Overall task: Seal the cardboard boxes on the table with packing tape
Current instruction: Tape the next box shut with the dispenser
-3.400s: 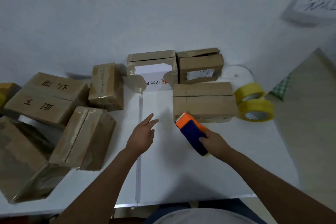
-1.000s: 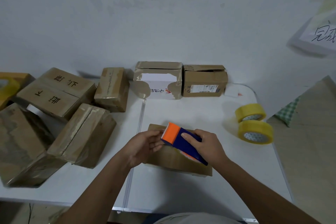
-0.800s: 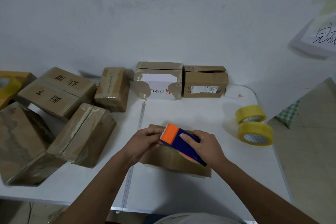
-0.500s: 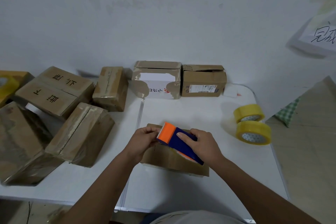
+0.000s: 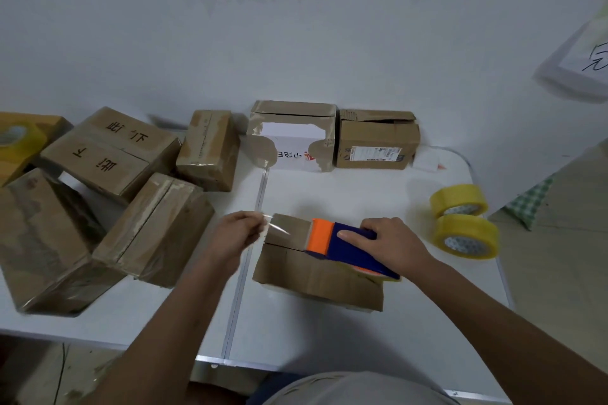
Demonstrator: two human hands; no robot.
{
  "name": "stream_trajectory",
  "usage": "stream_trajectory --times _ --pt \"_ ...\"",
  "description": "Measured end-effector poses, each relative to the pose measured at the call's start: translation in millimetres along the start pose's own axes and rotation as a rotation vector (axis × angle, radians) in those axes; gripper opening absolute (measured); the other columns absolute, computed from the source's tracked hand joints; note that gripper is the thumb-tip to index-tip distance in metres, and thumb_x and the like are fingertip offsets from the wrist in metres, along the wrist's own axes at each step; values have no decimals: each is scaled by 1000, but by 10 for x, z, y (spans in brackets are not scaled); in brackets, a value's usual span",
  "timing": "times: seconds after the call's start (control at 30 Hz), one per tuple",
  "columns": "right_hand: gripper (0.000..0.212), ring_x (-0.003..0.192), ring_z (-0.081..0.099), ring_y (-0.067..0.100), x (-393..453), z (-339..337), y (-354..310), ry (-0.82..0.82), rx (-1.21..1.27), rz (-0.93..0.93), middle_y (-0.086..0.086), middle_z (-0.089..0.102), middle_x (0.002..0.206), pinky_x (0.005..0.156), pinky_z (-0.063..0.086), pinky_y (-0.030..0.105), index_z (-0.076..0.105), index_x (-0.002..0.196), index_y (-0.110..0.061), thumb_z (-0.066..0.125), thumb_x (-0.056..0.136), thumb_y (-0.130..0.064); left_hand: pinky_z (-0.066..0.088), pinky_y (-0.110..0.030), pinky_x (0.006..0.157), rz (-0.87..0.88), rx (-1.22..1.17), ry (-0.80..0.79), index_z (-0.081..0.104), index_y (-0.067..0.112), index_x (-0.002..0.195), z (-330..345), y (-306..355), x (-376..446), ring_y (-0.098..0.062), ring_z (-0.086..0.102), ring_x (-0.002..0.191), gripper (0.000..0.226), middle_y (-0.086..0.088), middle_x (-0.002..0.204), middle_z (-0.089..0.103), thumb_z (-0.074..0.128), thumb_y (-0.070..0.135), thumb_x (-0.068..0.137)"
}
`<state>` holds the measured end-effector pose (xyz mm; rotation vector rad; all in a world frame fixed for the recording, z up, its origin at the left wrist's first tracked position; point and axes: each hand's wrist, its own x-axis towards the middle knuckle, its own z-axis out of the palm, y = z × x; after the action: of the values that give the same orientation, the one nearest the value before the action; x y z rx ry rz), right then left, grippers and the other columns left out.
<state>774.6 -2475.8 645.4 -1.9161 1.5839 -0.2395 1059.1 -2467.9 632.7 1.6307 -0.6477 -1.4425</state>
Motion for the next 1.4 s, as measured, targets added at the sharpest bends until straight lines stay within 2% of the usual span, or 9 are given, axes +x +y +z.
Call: stream_trajectory --times 0.17,0.3,0.43,0.67,0.87,1.07,1.17,1.27,1.4 --pt "54 66 59 3 24 -46 78 -47 -133 15 -13 60 70 54 37 19 57 77 -30 42 76 -82 53 -22 72 -86 59 -72 72 7 102 -417 -75 67 -12 69 82 17 -3 87 73 66 21 94" --pt "57 68 59 5 91 26 -3 -57 -213 22 -11 64 77 58 42 20 60 83 -27 44 78 -81 52 -24 74 -59 58 31 70 6 99 -371 -190 78 -15 66 86 19 -4 88 71 62 24 97" --pt "60 64 57 4 93 121 -46 -39 -255 43 -12 58 69 53 35 19 60 80 -27 41 77 -83 51 -25 74 -5 109 139 71 5 94 -386 -373 127 -18 65 84 19 -7 88 71 63 22 96" --pt "64 65 58 8 138 271 -126 4 -362 100 -9 58 72 57 42 22 60 83 -24 37 79 -84 52 -25 75 -67 72 202 71 3 89 -335 -695 314 -16 62 76 16 -6 81 70 66 18 94" --pt "60 61 54 6 190 327 -146 -7 -378 117 -11 53 67 58 41 22 54 77 -25 38 79 -84 52 -26 72 -124 89 159 69 -4 96 -210 -924 449 -19 62 77 21 -10 87 70 64 17 95" --pt "59 60 51 4 212 360 -118 2 -395 131 -13 50 65 57 39 21 53 79 -26 37 79 -83 52 -32 63 -96 333 77 65 10 96 -155 -1013 480 -26 61 90 19 -13 104 65 53 25 101" --pt "61 59 50 4 217 388 -106 26 -401 133 -13 50 64 56 38 21 54 78 -25 36 79 -84 54 -42 79 -107 538 75 58 12 105 -150 -993 519 -33 56 102 20 -12 118 45 50 30 102" --pt "61 59 51 4 223 396 -114 40 -408 135 -13 50 64 57 40 22 54 76 -25 36 79 -84 52 -46 91 -194 651 116 48 6 106 -177 -1013 519 -32 50 99 21 -11 116 34 56 24 100" --pt "60 56 48 3 225 398 -118 54 -407 139 -13 48 62 52 35 22 48 70 -26 36 79 -84 50 -36 82 -18 733 83 61 9 103 -196 -935 442 -26 63 98 20 -6 104 65 50 27 102"
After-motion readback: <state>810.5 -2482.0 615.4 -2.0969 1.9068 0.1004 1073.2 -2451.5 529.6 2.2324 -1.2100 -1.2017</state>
